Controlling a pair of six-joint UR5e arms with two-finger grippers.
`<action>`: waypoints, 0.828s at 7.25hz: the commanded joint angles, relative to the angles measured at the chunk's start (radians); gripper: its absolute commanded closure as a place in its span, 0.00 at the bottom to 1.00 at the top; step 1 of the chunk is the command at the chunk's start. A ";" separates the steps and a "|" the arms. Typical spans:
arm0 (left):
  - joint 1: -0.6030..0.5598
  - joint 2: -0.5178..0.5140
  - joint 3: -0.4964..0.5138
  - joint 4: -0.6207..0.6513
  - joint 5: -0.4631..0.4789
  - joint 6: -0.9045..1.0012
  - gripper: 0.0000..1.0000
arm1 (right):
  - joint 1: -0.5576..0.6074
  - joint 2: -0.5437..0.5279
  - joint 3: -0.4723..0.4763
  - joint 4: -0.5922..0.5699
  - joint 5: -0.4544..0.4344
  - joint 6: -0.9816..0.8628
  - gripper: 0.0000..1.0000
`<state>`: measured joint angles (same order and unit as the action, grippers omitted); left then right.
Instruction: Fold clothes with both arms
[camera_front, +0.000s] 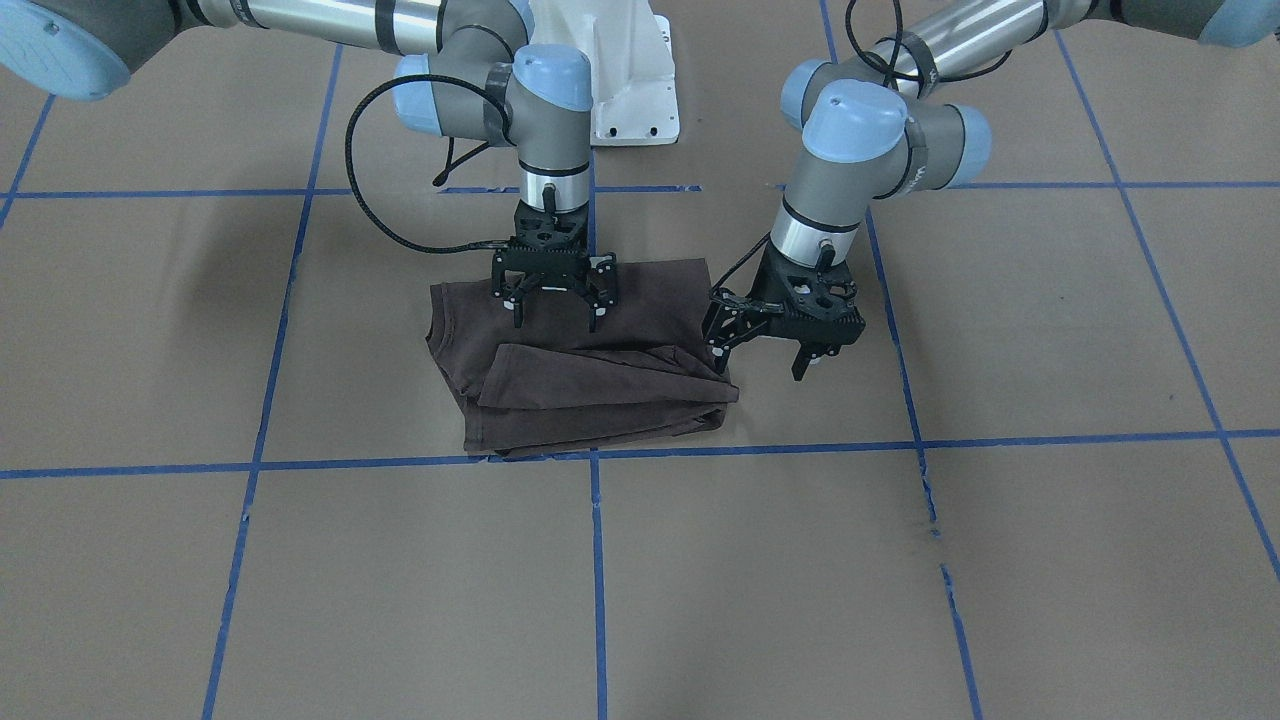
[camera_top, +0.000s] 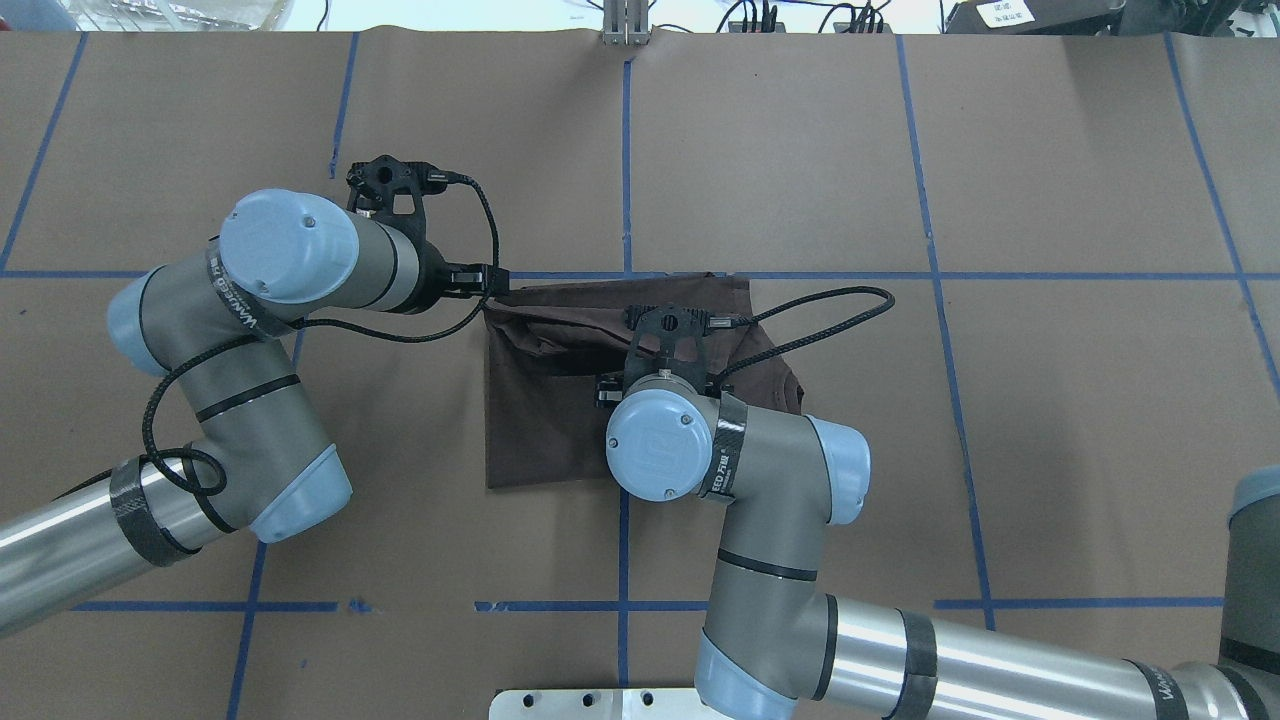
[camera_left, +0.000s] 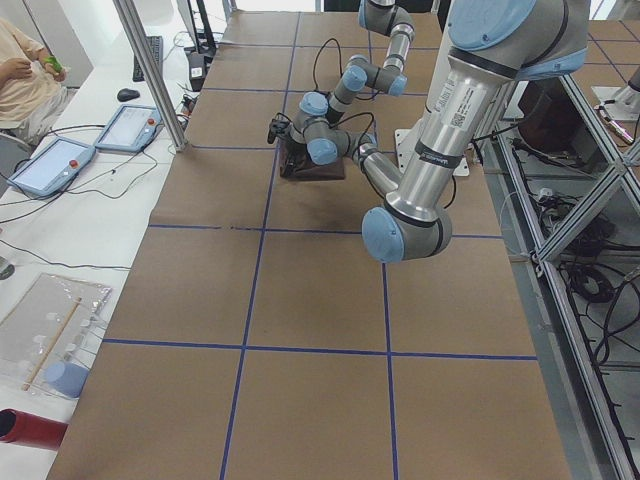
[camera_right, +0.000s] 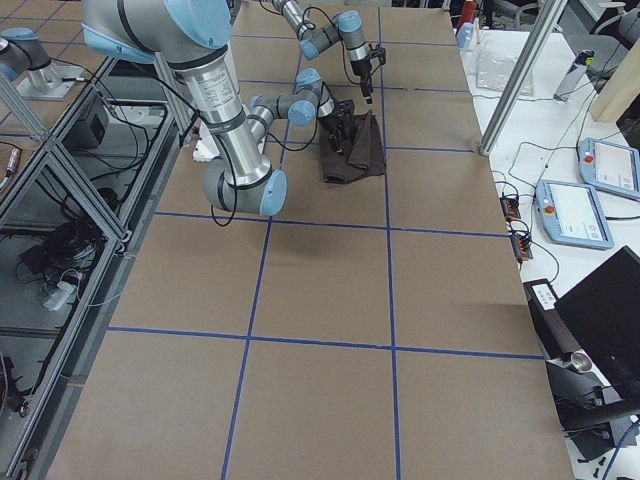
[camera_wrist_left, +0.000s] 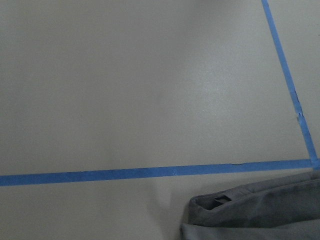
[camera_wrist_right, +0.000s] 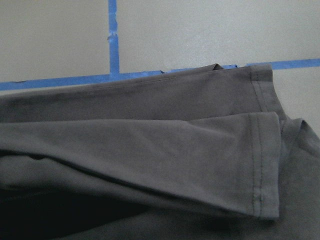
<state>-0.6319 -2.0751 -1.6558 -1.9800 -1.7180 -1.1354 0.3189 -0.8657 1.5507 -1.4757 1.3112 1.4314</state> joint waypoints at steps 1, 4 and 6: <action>0.000 0.001 -0.001 -0.003 0.000 -0.001 0.00 | 0.006 0.010 -0.038 0.000 -0.029 -0.046 0.00; 0.000 0.006 -0.012 -0.002 0.000 -0.009 0.00 | 0.095 0.046 -0.127 0.008 -0.027 -0.068 0.00; 0.000 0.026 -0.042 -0.002 -0.002 -0.015 0.00 | 0.173 0.092 -0.194 0.011 -0.021 -0.095 0.00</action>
<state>-0.6320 -2.0606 -1.6820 -1.9819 -1.7184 -1.1457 0.4409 -0.8009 1.3989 -1.4672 1.2858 1.3580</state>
